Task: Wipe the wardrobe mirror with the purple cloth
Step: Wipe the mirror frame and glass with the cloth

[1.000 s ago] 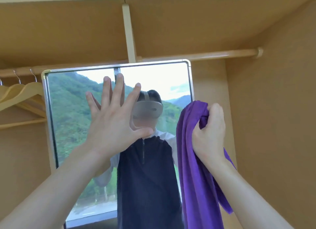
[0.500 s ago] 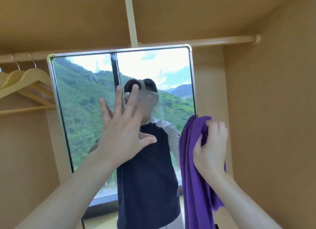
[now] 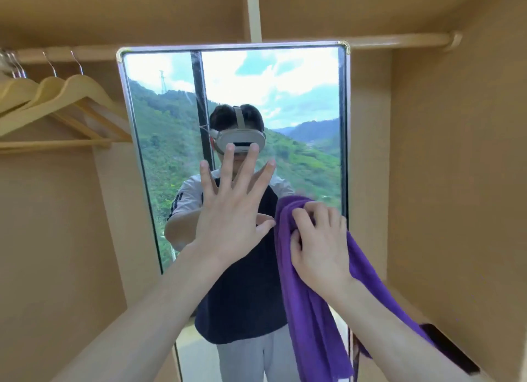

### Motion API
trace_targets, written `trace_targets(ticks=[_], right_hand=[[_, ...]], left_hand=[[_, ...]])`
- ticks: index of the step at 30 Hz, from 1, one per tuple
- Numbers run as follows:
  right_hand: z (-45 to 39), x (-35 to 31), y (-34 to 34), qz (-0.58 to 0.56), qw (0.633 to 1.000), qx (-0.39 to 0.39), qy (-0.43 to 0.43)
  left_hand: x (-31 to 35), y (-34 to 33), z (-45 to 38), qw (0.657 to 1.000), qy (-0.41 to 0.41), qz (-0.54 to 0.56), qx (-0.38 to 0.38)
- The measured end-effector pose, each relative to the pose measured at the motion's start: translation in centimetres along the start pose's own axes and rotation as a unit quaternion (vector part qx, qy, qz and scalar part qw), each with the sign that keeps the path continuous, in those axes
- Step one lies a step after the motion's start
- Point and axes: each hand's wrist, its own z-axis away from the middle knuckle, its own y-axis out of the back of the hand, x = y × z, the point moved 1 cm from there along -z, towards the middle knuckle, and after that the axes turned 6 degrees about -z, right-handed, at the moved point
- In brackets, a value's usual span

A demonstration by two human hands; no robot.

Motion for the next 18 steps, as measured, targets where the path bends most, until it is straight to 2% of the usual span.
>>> trace_targets(ticks=[3, 6, 11, 18], right_hand=[[3.9, 0.1, -0.4, -0.037, 0.998, -0.048, -0.011], [6.0, -0.5, 0.0, -0.119, 0.987, -0.072, -0.077], [6.2, -2.0, 0.9, -0.259, 0.933, -0.043, -0.245], [3.9, -1.3, 2.6, -0.309, 0.889, 0.002, -0.339]], left_hand=[[0.1, -0.3, 0.9, 1.000, -0.008, 0.010, -0.004], [0.4, -0.6, 2.3, 0.999, -0.013, 0.035, -0.007], [1.1, -1.6, 6.6, 0.996, -0.028, 0.063, -0.051], [-0.6, -2.4, 10.6, 0.993, -0.009, 0.065, -0.096]])
